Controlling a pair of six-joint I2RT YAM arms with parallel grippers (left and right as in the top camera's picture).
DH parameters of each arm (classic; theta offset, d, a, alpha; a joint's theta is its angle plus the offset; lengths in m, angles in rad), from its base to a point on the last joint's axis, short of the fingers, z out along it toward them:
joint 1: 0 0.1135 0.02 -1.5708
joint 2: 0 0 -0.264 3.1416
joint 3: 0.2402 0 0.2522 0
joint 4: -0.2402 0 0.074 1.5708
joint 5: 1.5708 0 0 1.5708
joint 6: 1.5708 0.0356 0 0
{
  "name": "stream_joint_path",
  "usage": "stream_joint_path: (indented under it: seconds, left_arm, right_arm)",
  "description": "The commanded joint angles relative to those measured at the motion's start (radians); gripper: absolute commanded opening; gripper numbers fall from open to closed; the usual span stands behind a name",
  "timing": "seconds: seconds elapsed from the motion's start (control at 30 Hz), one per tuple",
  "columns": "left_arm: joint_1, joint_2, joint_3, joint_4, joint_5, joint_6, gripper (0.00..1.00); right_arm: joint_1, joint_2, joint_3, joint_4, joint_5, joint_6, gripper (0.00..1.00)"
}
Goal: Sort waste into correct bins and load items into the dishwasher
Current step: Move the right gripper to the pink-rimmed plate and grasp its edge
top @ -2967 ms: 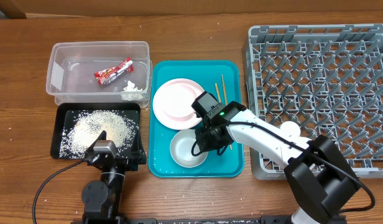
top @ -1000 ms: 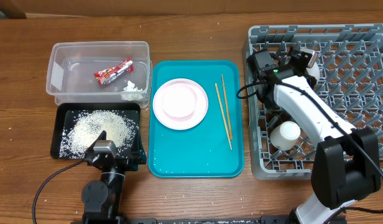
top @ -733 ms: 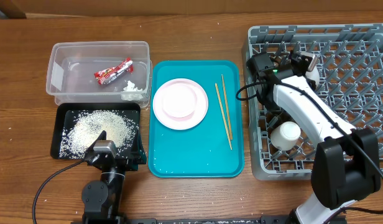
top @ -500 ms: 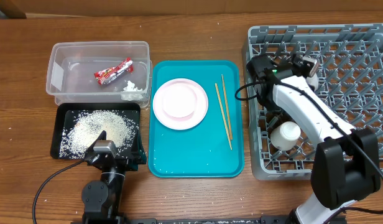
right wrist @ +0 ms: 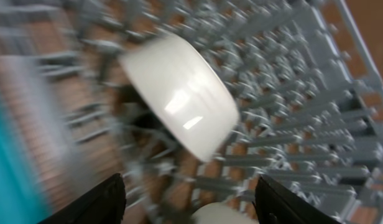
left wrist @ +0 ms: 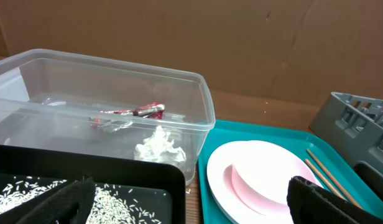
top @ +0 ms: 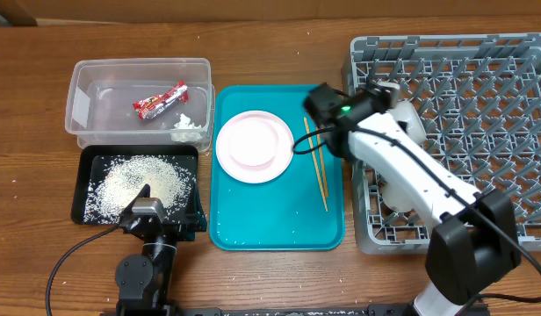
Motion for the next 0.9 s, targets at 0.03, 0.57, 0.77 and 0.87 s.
stream_joint_path:
  seconds: [0.03, 0.57, 0.77, 0.87]
  left_arm:
    - [0.006, -0.005, -0.003, 0.0, 0.007, -0.009, 1.0]
    - [0.006, -0.005, -0.003, 0.0, 0.006, -0.009, 1.0]
    - [0.006, -0.005, -0.003, 0.0, 0.007, -0.009, 1.0]
    - [0.006, -0.005, -0.003, 0.0, 0.007, -0.009, 1.0]
  right_arm:
    - [0.089, -0.002, 0.059, 0.113, -0.202, -0.194, 0.69]
    - [0.121, 0.174, -0.023, 0.532, -0.814, -0.365, 0.51]
    - [0.115, 0.219, -0.019, 0.539, -0.814, -0.34, 0.07]
    - [0.105, 0.169, 0.0, 0.51, -0.809, -0.34, 0.04]
